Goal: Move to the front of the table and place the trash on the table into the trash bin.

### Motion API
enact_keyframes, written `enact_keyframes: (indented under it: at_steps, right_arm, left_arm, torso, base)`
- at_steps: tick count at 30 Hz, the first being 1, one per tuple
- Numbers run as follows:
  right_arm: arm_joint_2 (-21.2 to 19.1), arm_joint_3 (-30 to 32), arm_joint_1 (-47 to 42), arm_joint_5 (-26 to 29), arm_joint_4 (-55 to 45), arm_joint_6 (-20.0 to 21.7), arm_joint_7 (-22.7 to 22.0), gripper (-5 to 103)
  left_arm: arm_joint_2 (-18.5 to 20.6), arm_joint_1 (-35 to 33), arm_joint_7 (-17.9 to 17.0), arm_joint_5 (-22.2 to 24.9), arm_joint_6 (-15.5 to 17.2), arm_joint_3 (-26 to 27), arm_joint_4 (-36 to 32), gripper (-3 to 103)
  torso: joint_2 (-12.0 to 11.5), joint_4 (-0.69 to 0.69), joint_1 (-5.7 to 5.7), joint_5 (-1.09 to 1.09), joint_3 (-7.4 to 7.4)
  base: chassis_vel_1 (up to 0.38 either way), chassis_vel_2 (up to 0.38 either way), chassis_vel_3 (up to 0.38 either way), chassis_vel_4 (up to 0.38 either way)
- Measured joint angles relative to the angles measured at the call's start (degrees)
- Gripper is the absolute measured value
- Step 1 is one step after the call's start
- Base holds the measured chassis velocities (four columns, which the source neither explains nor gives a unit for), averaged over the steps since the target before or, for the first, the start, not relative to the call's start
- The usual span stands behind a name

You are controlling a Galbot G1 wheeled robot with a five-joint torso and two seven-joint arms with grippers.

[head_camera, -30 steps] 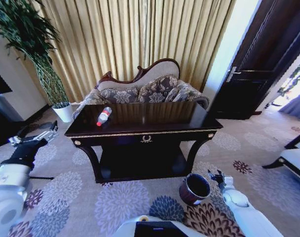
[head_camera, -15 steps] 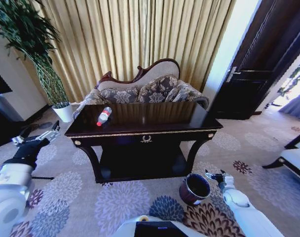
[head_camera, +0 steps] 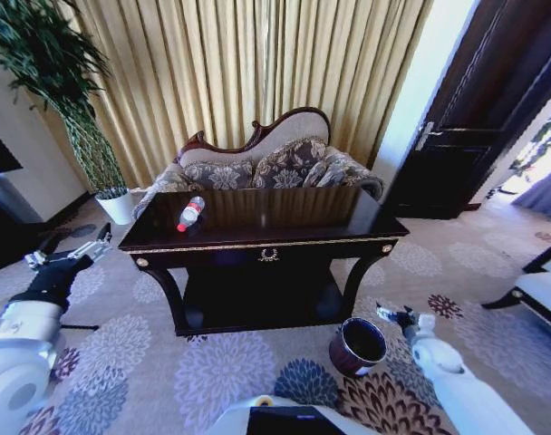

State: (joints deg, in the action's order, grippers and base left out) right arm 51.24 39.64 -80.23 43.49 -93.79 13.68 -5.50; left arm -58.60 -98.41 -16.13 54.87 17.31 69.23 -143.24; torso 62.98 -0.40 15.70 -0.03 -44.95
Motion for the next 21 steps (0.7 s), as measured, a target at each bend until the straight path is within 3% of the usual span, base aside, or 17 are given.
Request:
enact_keyframes:
  at_steps: [3, 6, 8, 13, 21]
  right_arm:
    - [-1.1, 3.3, -1.6, 1.4, -7.2, 0.9, -0.2, 100]
    - [-2.1, 8.3, -3.1, 7.6, -19.9, 4.0, -1.7, 100]
    - [-2.2, 9.4, -3.2, 8.6, -23.4, 4.5, -2.2, 100]
    - [-2.1, 10.6, -3.6, 9.1, -31.1, 5.1, -2.9, 100]
    - [-1.0, 9.2, -4.2, 5.1, -40.4, 5.9, -2.9, 100]
  left_arm:
    - [0.0, 0.1, 0.0, 0.0, 0.0, 0.0, 0.0, 100]
    - [-0.1, 0.3, 0.1, 0.0, 0.0, 0.0, 0.0, 100]
    - [-0.2, 0.3, 0.2, -0.1, 0.0, 0.0, 0.0, 100]
    - [-0.4, 0.3, 0.2, -0.3, -0.1, 0.1, 0.0, 100]
    - [0.2, 0.4, 0.3, -0.4, 0.0, 0.5, 0.0, 100]
  torso:
    - [0.0, -0.03, 0.0, 0.0, 0.0]
    - [0.0, -0.04, 0.0, -0.01, 0.0]
    - [0.0, -0.02, 0.0, -0.01, 0.0]
    - [0.0, -0.02, 0.0, 0.0, 0.0]
    - [0.0, -0.03, 0.0, 0.01, 0.0]
  base:
    - [0.0, 0.0, 0.0, 0.0]
    - [0.0, 0.0, 0.0, 0.0]
    - [0.0, 0.0, 0.0, 0.0]
    - [0.0, 0.0, 0.0, 0.0]
    - [0.0, 0.0, 0.0, 0.0]
